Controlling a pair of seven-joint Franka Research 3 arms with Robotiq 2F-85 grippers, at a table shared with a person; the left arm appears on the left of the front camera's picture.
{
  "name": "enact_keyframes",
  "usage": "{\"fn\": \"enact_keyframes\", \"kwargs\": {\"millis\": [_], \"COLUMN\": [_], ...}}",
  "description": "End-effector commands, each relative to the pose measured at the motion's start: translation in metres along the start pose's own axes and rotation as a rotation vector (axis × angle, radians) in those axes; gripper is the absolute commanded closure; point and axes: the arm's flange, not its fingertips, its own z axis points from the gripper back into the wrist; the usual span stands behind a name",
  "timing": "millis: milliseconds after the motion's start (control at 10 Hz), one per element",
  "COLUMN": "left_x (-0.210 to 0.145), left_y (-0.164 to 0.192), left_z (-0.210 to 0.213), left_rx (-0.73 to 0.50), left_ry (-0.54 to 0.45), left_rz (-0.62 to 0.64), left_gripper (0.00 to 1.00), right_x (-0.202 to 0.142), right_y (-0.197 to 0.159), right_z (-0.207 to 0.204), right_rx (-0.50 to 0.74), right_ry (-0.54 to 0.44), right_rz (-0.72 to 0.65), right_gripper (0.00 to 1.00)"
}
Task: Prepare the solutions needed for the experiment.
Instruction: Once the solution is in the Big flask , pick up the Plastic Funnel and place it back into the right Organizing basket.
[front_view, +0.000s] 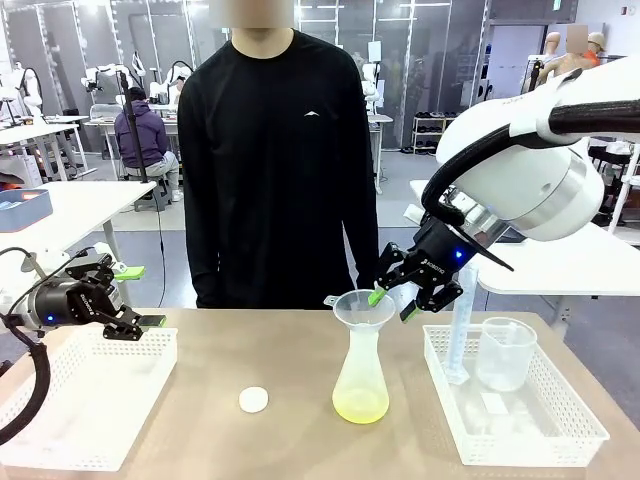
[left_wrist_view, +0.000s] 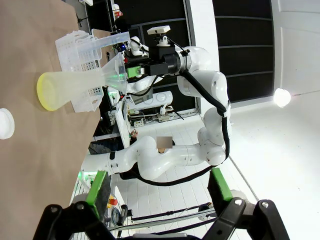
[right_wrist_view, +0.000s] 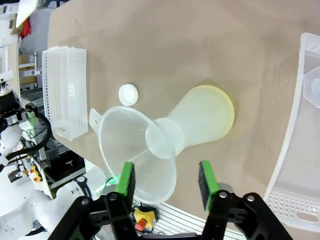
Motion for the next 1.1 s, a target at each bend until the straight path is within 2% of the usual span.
{"fn": "enact_keyframes", "kwargs": {"millis": [0, 100, 200, 300, 400, 500, 600, 700, 1000], "left_x": [-0.0004, -0.0004, -0.0004, -0.0004, -0.0004, -0.0004, -0.0004, -0.0004, -0.0004], "left_y": [-0.0005, -0.0005, -0.0005, -0.0005, -0.0005, -0.0005, -0.0005, -0.0005, -0.0005], "left_z": [-0.0001, -0.0001, -0.0001, -0.0001, -0.0001, -0.0001, -0.0001, -0.0001, -0.0001], "left_rx": [0.000, 0.000, 0.000, 0.000, 0.000, 0.000, 0.000, 0.000, 0.000], "left_ry": [0.000, 0.000, 0.000, 0.000, 0.000, 0.000, 0.000, 0.000, 0.000], "left_rz": [-0.002, -0.002, -0.002, -0.002, -0.002, -0.002, -0.002, -0.002, -0.002], "left_gripper": [0.00, 0.00, 0.00, 0.00, 0.00, 0.00, 0.00, 0.00, 0.00], "right_x": [0.0029, 0.0027, 0.0025, 0.0026, 0.0022, 0.0016, 0.0012, 0.0009, 0.0000], "right_y": [0.0034, 0.0030, 0.0025, 0.0022, 0.0022, 0.0024, 0.0024, 0.0021, 0.0014], "right_z": [-0.0063, -0.0068, -0.0080, -0.0085, -0.0098, -0.0094, -0.0092, -0.0100, -0.0121], "right_rx": [0.000, 0.004, 0.009, 0.008, 0.001, -0.002, 0.000, 0.000, -0.013], "right_ry": [-0.014, -0.009, -0.001, -0.001, 0.001, 0.000, 0.001, 0.001, 0.004], "right_rz": [0.015, 0.004, -0.007, -0.009, -0.011, -0.012, -0.015, -0.017, -0.020], "right_gripper": [0.33, 0.67, 0.52, 0.86, 0.63, 1.00, 0.82, 1.00, 1.00]}}
